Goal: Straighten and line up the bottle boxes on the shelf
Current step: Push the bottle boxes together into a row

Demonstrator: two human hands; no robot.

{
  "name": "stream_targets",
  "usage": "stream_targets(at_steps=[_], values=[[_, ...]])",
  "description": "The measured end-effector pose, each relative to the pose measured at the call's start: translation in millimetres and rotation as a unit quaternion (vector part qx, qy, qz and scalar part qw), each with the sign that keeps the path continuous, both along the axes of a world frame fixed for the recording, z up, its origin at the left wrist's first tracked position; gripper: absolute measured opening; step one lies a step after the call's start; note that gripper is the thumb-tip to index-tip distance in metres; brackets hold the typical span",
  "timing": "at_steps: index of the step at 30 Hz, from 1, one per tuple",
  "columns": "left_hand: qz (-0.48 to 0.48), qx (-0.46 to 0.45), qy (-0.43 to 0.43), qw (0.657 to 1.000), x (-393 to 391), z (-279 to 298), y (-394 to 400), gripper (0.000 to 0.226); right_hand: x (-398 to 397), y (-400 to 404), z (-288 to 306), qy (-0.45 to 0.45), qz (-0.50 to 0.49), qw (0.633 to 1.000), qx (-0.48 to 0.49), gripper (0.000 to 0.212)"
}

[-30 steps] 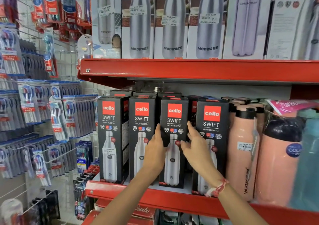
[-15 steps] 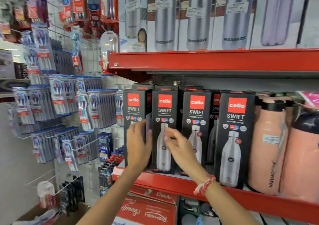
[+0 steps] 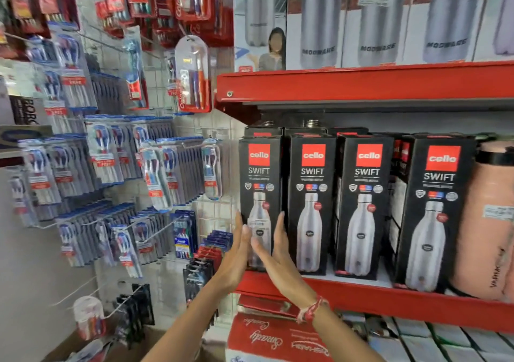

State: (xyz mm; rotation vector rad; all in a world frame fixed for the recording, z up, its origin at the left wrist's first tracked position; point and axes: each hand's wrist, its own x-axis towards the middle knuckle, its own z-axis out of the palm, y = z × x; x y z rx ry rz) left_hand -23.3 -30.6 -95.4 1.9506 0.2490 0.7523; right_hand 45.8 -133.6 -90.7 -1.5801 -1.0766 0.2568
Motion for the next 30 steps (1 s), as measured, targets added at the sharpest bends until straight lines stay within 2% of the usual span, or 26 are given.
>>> stream_targets(at_steps=[5,10,12,14,16,18,19,22,25,30], values=[[-0.012,0.019,0.012,1.000,-13.3,-3.1,6.5,0.058,7.6,-4.4,-7.7,0.007,0.021,1.000,0.003,0.080],[-0.018,0.037,0.028,0.999,-25.7,-0.4,-0.2,0.060,4.9,-11.5,-11.2,-0.024,0.012,1.000,-0.003,0.075],[0.026,0.036,0.011,0.999,-25.9,-0.4,-5.5,0.064,4.5,-18.4,-10.2,-0.043,-0.019,0.999,0.012,0.067],[0.130,0.051,-0.050,0.989,-24.3,0.3,-15.4,0.065,7.7,-30.1,-7.4,-0.076,-0.107,0.989,0.067,0.055],[0.194,0.077,-0.115,0.971,-21.0,5.0,-31.0,0.052,16.6,-43.2,-4.9,-0.099,-0.201,0.966,0.131,0.046],[0.143,0.069,-0.133,0.978,-12.9,9.3,-51.1,0.042,27.3,-55.8,-3.1,-0.090,-0.249,0.954,0.144,0.045],[0.095,0.051,-0.112,0.988,-7.8,10.3,-62.3,0.044,32.3,-61.4,-3.4,-0.080,-0.251,0.956,0.130,0.047],[-0.003,-0.016,-0.017,1.000,13.8,5.9,-87.8,0.064,40.2,-72.2,-6.7,-0.070,-0.224,0.969,0.081,0.056],[-0.015,-0.069,0.025,0.997,28.7,2.8,-97.2,0.076,44.3,-76.6,-6.6,-0.064,-0.223,0.970,0.071,0.062],[-0.001,-0.102,0.039,0.994,33.9,-1.2,-95.6,0.085,46.8,-77.2,-6.8,-0.067,-0.220,0.973,0.031,0.068]])
